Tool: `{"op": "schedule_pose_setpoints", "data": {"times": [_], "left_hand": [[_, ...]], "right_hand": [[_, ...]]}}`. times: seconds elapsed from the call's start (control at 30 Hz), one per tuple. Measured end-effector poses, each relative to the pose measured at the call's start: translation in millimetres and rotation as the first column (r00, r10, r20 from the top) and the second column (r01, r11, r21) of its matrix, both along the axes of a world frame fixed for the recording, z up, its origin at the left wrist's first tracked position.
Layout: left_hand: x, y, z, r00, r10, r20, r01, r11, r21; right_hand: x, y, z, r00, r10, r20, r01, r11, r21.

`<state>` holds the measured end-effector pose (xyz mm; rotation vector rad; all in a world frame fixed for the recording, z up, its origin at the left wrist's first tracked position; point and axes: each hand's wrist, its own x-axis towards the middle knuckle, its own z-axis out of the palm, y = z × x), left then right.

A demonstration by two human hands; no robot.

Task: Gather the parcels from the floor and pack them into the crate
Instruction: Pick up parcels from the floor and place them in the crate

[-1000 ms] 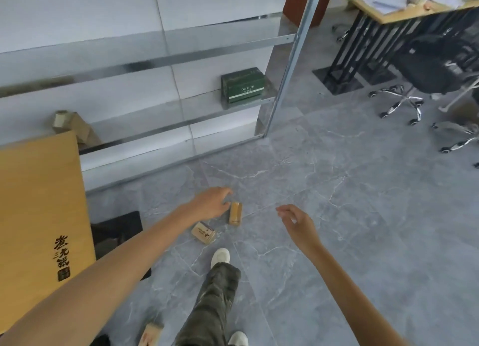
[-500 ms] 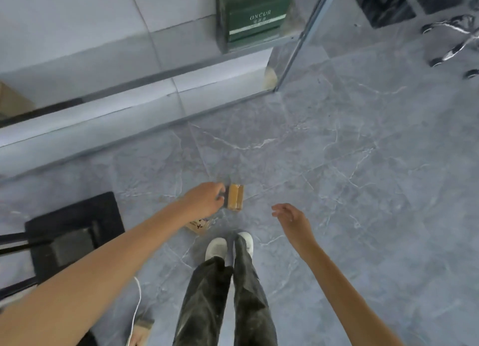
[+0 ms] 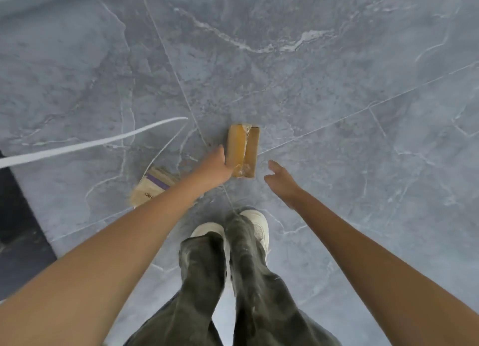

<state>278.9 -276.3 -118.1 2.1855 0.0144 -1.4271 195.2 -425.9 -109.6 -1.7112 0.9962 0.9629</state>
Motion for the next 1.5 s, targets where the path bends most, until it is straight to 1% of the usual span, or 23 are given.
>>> {"op": "schedule_pose_setpoints", "data": {"times": [0.07,0.1,0.17,0.23,0.3,0.37,0.4,0.53,0.6,0.7,0.77,0.8,0.87,0.93,1.0,1.07,1.17,1.27,1.37,1.5], "left_hand": [[-6.3,-7.1,-15.2,0.99,0.114,-0.078,-0.116,0.993,-0.027],[-8.3,-10.0,-18.6,0.976,0.189,-0.104,-0.195,0.98,-0.048],[-7.8,-15.7,-12.2,0.938,0.316,-0.143,-0.325,0.945,-0.046],[-2.7,-17.3,12.9,0.92,0.367,-0.138,-0.373,0.928,-0.016],[6.7,-17.7,49.7,0.933,0.355,-0.059,-0.356,0.934,-0.017],[18.7,-21.2,102.0,0.937,0.348,0.033,-0.347,0.937,-0.042],[25.1,-24.2,132.0,0.933,0.351,0.079,-0.347,0.936,-0.063],[56.6,-38.8,267.7,0.888,0.416,0.195,-0.385,0.905,-0.181],[72.5,-46.1,340.8,0.862,0.459,0.215,-0.407,0.879,-0.247],[97.9,-50.9,474.5,0.83,0.52,0.203,-0.43,0.827,-0.362],[112.8,-51.8,558.4,0.84,0.513,0.178,-0.393,0.8,-0.453],[121.4,-50.4,606.4,0.843,0.505,0.184,-0.357,0.783,-0.509],[129.3,-45.4,694.3,0.844,0.51,0.166,-0.313,0.72,-0.62],[128.7,-39.9,771.3,0.854,0.5,0.141,-0.27,0.66,-0.701],[122.3,-32.1,844.7,0.872,0.468,0.139,-0.207,0.612,-0.763],[114.2,-24.0,908.4,0.881,0.439,0.178,-0.123,0.575,-0.809],[100.2,-13.4,978.6,0.879,0.414,0.235,-0.022,0.528,-0.849],[88.1,-3.2,1024.7,0.854,0.411,0.319,0.074,0.511,-0.856],[75.4,10.1,1050.5,0.836,0.383,0.393,0.161,0.513,-0.843],[62.2,29.9,1060.9,0.794,0.37,0.482,0.254,0.519,-0.816]], "right_hand": [[3.0,13.1,-14.5,0.997,-0.078,-0.02,0.08,0.987,0.141],[4.5,20.5,-15.1,0.992,-0.125,-0.006,0.124,0.975,0.184],[7.6,31.9,-2.8,0.982,-0.185,0.034,0.174,0.962,0.211],[8.1,39.0,25.0,0.971,-0.231,0.067,0.211,0.952,0.219],[7.2,42.4,64.8,0.969,-0.225,0.097,0.201,0.955,0.217],[10.6,42.6,123.4,0.974,-0.189,0.121,0.166,0.97,0.179],[13.3,43.5,156.4,0.969,-0.177,0.17,0.149,0.975,0.165],[31.3,38.0,303.6,0.891,-0.057,0.451,0.028,0.997,0.072],[42.7,29.8,377.1,0.855,-0.067,0.514,0.045,0.997,0.055],[60.5,8.1,500.4,0.73,-0.109,0.675,0.139,0.99,0.01],[76.0,-8.5,572.8,0.626,-0.167,0.761,0.27,0.963,-0.011],[88.0,-18.6,614.3,0.555,-0.19,0.81,0.322,0.947,0.002],[107.1,-32.6,694.6,0.45,-0.246,0.859,0.345,0.934,0.087],[120.6,-39.7,764.4,0.384,-0.302,0.873,0.265,0.941,0.209],[124.5,-38.9,831.0,0.333,-0.345,0.878,0.136,0.939,0.317],[122.1,-33.0,887.5,0.256,-0.302,0.918,0.062,0.953,0.297],[113.2,-27.5,951.4,0.149,-0.283,0.947,0.04,0.959,0.28],[101.9,-24.4,992.9,0.098,-0.316,0.944,-0.015,0.948,0.319],[88.1,-21.4,1013.5,0.047,-0.341,0.939,-0.055,0.938,0.343],[74.4,-14.1,1025.4,-0.001,-0.276,0.961,-0.099,0.956,0.274]]}}
